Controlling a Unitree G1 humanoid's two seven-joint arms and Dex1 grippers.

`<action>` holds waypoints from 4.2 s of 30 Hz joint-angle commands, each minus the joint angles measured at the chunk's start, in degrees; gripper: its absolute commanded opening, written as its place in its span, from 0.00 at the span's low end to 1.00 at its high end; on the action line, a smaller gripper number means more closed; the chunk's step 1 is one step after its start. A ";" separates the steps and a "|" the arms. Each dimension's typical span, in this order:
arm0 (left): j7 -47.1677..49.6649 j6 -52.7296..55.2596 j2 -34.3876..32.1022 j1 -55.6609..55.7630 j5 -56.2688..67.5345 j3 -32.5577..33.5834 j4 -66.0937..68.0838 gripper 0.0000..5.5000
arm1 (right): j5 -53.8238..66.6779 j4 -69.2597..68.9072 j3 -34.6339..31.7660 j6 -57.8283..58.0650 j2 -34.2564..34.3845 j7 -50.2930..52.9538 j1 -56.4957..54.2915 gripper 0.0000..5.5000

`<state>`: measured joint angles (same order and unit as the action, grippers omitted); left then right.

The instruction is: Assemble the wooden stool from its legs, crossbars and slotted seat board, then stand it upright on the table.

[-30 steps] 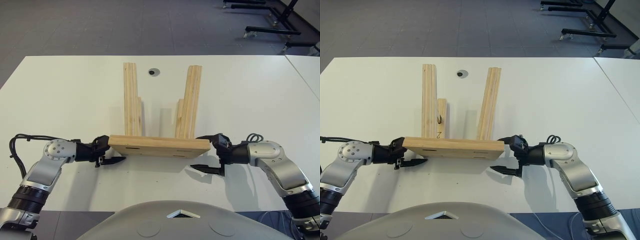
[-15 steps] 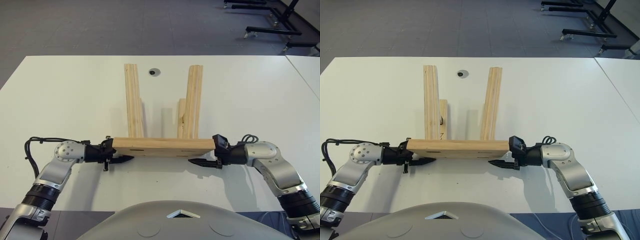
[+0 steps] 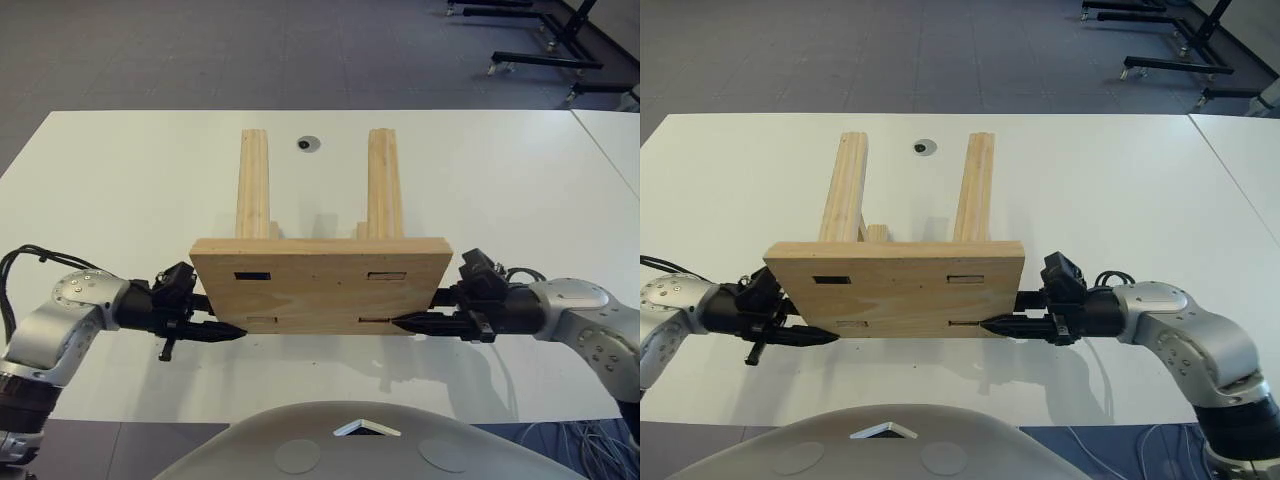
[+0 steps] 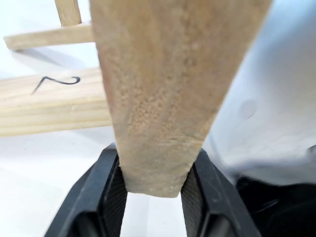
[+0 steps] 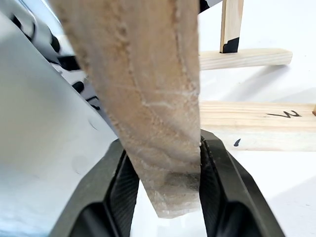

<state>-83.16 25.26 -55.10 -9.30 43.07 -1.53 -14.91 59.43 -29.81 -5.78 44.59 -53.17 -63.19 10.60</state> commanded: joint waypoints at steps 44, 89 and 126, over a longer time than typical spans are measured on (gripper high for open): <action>42.22 24.40 -2.31 -23.55 69.93 26.46 -19.90 0.52 | 53.57 23.86 12.43 28.28 -12.33 23.02 -33.26 0.92; 28.80 23.69 5.50 21.06 11.74 -2.79 8.01 0.52 | 5.97 19.36 14.06 7.70 15.35 22.96 -26.54 0.98; 73.94 -25.51 46.93 13.89 -33.13 3.06 -11.40 0.52 | -47.15 3.66 11.47 -35.06 45.07 55.81 -23.00 0.98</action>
<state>-10.19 1.16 -8.96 5.00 12.08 2.59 -27.50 13.74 -26.85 5.10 10.78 -8.95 -7.94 -12.70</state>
